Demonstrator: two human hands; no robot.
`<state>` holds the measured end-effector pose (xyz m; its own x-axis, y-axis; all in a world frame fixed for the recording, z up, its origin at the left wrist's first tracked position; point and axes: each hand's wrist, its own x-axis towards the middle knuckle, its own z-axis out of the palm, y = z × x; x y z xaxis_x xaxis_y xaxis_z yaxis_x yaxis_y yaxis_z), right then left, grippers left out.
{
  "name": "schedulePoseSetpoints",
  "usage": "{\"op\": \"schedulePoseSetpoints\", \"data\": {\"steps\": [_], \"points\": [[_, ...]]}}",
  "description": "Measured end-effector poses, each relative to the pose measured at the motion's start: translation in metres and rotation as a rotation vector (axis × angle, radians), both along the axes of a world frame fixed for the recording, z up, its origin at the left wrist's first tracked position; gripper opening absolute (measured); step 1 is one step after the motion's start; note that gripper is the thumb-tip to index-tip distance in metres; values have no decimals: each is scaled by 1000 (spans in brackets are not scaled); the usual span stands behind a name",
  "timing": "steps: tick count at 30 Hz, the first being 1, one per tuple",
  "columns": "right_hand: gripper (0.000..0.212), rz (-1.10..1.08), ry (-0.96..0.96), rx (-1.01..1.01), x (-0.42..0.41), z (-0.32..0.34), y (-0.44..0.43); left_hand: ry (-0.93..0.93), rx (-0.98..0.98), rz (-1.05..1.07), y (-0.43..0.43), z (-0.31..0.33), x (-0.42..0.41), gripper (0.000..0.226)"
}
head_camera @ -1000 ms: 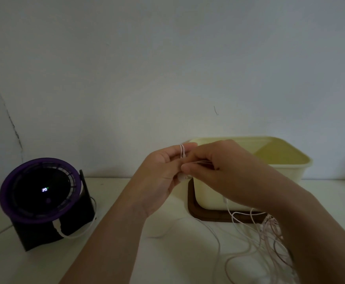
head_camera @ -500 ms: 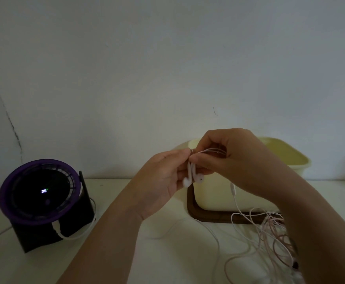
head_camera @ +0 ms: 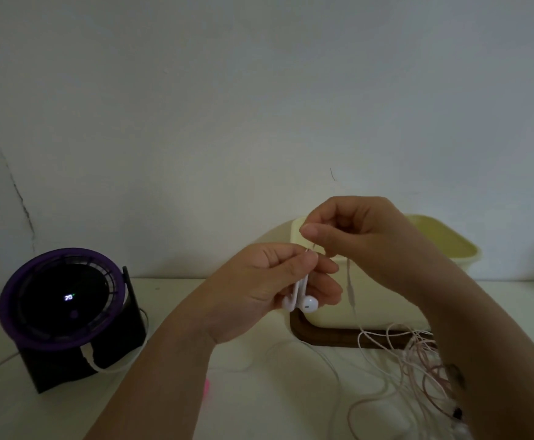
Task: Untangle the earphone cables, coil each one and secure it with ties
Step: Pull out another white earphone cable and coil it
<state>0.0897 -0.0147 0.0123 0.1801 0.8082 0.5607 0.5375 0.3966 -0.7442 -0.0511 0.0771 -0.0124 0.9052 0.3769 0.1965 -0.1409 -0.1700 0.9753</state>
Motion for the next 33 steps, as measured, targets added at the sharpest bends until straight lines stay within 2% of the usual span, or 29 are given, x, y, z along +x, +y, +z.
{"op": "schedulePoseSetpoints", "data": {"steps": [5, 8, 11, 13, 15, 20, 23, 26, 30, 33], "points": [[21, 214, 346, -88, 3, -20, 19, -126, -189, -70, -6, 5, -3, 22], [38, 156, 358, -96, 4, -29, 26, -283, -374, -42, -6, 10, -1, 26], [32, 3, 135, -162, 0, -34, 30, -428, -517, 40, 1, 12, 2, 30], [37, -33, -99, -267, -8, -34, 30, -475, -533, 101, 5, 11, 4, 30], [32, -34, -289, -372, -17, -33, 27, -498, -537, 154, 9, 9, 5, 31], [25, -92, -458, -373, -22, -25, 18, -439, -408, 270, 19, 1, 6, 21], [23, -122, -526, -349, -21, -18, 10, -345, -325, 258, 16, -1, 7, 25], [29, -169, -568, -314, -18, -13, 4, -273, -247, 242, 15, -2, 7, 30], [33, -222, -601, -364, -17, -6, -2, -193, -178, 222, 13, -4, 8, 34], [33, -243, -572, -364, -18, -1, -7, -90, 19, 271, 15, -10, 10, 38]]}}
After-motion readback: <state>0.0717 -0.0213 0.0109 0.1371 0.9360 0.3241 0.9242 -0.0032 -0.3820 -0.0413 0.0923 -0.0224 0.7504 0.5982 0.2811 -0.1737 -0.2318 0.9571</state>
